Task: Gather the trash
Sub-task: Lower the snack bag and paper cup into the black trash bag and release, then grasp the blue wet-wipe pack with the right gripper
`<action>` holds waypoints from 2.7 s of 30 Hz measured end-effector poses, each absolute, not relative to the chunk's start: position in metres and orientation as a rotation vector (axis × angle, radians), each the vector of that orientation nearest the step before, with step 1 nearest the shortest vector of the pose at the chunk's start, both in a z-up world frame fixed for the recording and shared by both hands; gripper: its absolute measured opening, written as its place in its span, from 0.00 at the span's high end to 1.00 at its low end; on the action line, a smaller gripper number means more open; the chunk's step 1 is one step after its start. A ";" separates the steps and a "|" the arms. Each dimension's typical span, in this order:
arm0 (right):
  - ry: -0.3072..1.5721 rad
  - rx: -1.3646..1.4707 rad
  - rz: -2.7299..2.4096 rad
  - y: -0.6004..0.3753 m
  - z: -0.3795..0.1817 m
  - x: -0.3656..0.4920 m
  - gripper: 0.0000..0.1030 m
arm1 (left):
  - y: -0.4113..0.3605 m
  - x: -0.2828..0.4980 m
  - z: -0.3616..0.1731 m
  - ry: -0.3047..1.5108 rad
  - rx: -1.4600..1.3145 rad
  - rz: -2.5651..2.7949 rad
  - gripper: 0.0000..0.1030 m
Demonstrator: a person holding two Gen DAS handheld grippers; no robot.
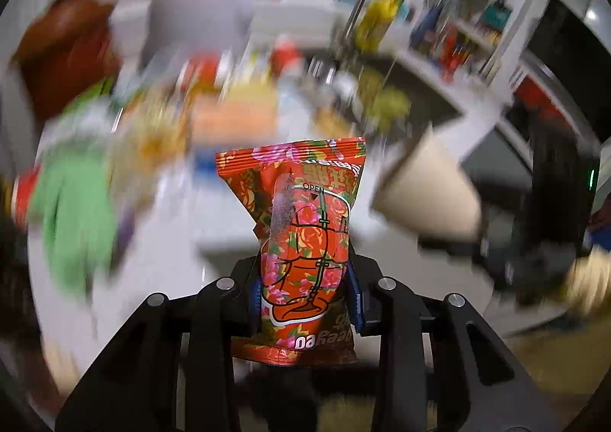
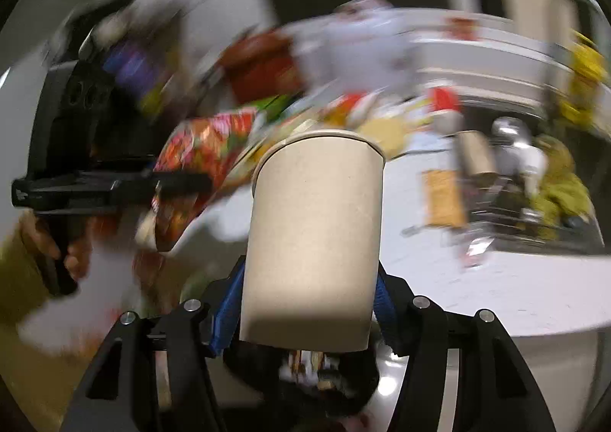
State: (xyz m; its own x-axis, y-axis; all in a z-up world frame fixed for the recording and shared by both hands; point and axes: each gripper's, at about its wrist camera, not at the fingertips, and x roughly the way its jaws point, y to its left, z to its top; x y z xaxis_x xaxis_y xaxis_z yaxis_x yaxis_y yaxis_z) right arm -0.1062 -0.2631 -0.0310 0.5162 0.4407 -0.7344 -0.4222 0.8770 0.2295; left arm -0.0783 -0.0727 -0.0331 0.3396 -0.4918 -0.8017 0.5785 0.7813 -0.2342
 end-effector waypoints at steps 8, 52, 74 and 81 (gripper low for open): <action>1.147 -0.142 0.697 -0.177 -0.125 -0.121 0.43 | 0.006 -0.139 -0.177 1.312 0.034 -0.458 0.69; 0.919 0.504 0.250 -0.255 -0.086 0.046 0.05 | 0.017 -0.121 -0.183 1.130 0.049 -0.378 0.15; 0.947 0.210 0.279 -0.216 -0.109 0.051 0.05 | 0.042 -0.127 -0.184 1.152 -0.033 -0.306 0.15; 0.948 0.070 0.340 -0.194 -0.122 0.072 0.08 | 0.039 -0.126 -0.184 1.161 -0.016 -0.308 0.15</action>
